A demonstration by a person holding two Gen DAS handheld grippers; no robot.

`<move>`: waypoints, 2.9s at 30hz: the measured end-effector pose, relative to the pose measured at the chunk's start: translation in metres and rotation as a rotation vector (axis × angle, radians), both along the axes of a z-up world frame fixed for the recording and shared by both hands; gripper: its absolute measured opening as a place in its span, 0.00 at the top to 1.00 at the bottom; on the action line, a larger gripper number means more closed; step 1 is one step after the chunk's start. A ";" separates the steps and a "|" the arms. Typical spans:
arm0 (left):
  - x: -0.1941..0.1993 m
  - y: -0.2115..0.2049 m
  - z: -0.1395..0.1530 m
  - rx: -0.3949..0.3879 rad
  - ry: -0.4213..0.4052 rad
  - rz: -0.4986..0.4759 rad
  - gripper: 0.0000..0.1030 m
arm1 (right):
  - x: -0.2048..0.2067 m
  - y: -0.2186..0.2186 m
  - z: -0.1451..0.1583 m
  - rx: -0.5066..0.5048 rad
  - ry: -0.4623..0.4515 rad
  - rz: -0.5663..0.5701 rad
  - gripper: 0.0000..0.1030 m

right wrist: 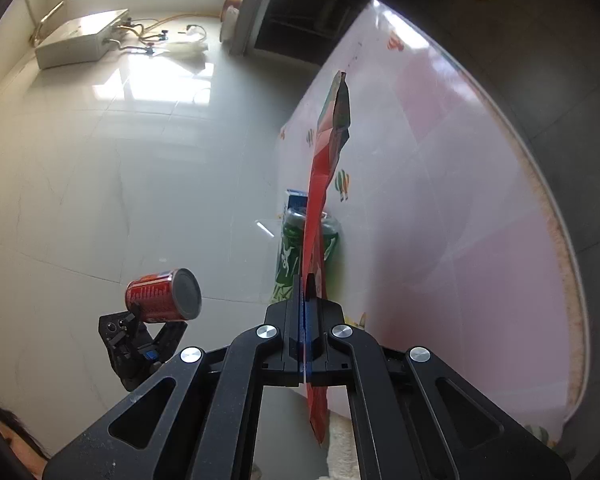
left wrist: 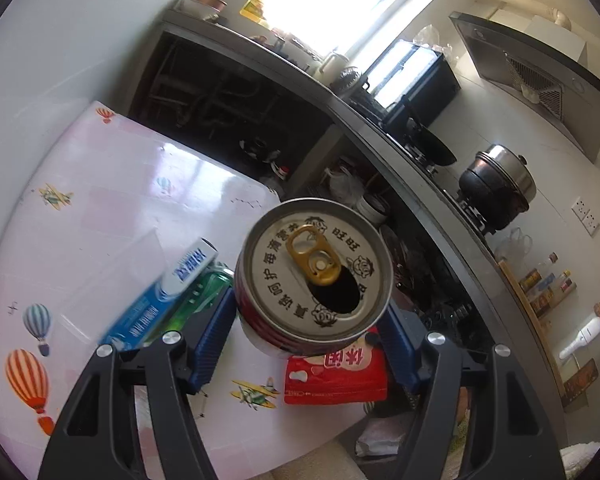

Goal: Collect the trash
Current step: 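Grasp and lift the red Drink Milk can with the left tool while the right holds the bag, then carry the can and red bag to the blue wastebasket and release both, then bring both open tools back over the table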

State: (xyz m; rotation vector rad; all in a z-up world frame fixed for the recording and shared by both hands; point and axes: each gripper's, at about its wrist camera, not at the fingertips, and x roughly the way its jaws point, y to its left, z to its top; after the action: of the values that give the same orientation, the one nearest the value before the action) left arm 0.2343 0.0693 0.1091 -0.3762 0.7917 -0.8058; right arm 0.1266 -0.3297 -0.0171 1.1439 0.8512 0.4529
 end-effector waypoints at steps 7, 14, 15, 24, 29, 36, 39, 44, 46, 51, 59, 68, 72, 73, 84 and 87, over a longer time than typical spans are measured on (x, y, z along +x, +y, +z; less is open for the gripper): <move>-0.025 -0.108 -0.014 0.078 -0.012 -0.198 0.35 | -0.076 -0.054 0.044 -0.116 -0.100 -0.185 1.00; -0.057 -0.256 -0.026 0.154 -0.057 -0.448 0.35 | -0.156 -0.114 0.043 -0.313 -0.043 -0.465 1.00; -0.061 -0.281 -0.031 0.180 -0.061 -0.481 0.35 | -0.165 -0.122 0.037 -0.332 -0.023 -0.500 1.00; -0.068 -0.471 -0.131 0.443 0.068 -0.673 0.35 | -0.186 -0.172 -0.073 -0.401 0.269 -0.625 1.00; -0.056 -0.538 -0.204 0.635 0.151 -0.681 0.35 | -0.177 -0.204 -0.141 -0.379 0.385 -0.612 1.00; -0.025 -0.576 -0.265 0.747 0.226 -0.608 0.32 | -0.135 -0.238 -0.205 -0.341 0.461 -0.616 0.94; -0.015 -0.575 -0.265 0.728 0.246 -0.562 0.30 | -0.125 -0.248 -0.235 -0.357 0.572 -0.628 0.66; -0.020 -0.555 -0.240 0.695 0.189 -0.574 0.29 | -0.134 -0.243 -0.239 -0.540 0.721 -0.647 0.65; -0.023 -0.548 -0.224 0.675 0.160 -0.576 0.29 | -0.144 -0.238 -0.231 -0.576 0.727 -0.655 0.65; -0.033 -0.519 -0.181 0.595 0.105 -0.573 0.28 | -0.172 -0.225 -0.205 -0.658 0.707 -0.680 0.65; -0.059 -0.440 -0.119 0.476 0.003 -0.518 0.23 | -0.193 -0.185 -0.158 -0.757 0.592 -0.653 0.51; -0.080 -0.328 -0.077 0.349 -0.108 -0.353 0.20 | -0.189 -0.114 -0.096 -0.804 0.378 -0.515 0.39; -0.089 -0.278 -0.069 0.306 -0.117 -0.286 0.19 | -0.178 -0.089 -0.066 -0.824 0.271 -0.469 0.35; -0.091 -0.265 -0.068 0.294 -0.126 -0.266 0.18 | -0.174 -0.083 -0.058 -0.826 0.245 -0.455 0.33; -0.111 -0.118 -0.079 0.255 -0.186 -0.009 0.15 | -0.125 -0.007 -0.015 -0.810 0.028 -0.215 0.25; -0.112 -0.084 -0.088 0.251 -0.178 0.066 0.15 | -0.107 0.009 -0.016 -0.775 0.011 -0.138 0.25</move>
State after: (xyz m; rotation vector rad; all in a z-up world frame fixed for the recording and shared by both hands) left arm 0.1218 -0.0143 0.0214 -0.1044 0.6996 -0.6593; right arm 0.0199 -0.3208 -0.0334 0.4802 0.8412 -0.0163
